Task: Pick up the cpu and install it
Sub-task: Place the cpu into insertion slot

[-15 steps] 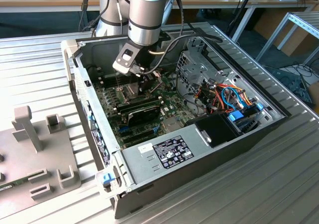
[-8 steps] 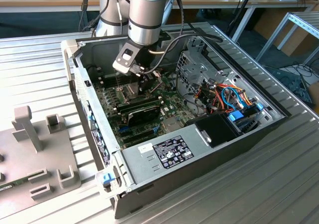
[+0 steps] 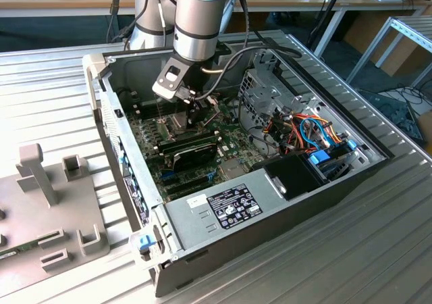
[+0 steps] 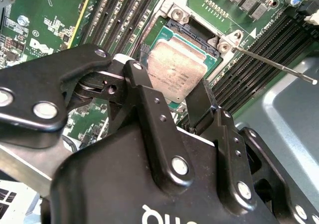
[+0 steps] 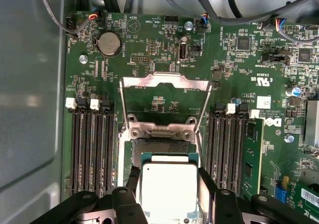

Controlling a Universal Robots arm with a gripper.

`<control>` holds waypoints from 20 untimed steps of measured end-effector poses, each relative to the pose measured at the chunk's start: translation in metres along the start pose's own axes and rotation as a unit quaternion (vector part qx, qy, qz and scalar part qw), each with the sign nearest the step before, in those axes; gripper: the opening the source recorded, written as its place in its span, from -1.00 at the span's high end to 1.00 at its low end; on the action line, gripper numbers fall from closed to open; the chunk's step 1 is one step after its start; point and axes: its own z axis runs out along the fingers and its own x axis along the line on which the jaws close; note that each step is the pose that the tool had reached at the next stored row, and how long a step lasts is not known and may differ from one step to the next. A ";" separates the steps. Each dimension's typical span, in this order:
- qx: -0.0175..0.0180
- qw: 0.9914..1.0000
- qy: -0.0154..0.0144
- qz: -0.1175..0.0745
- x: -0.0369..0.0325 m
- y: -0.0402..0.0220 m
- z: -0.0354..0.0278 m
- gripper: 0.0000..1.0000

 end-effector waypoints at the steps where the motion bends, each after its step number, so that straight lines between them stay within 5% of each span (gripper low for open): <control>1: 0.000 1.000 0.000 0.000 0.0001 0.0001 0.0001 -0.09; 20: 0.005 1.000 -0.001 0.000 0.0024 0.0035 0.0120 -0.09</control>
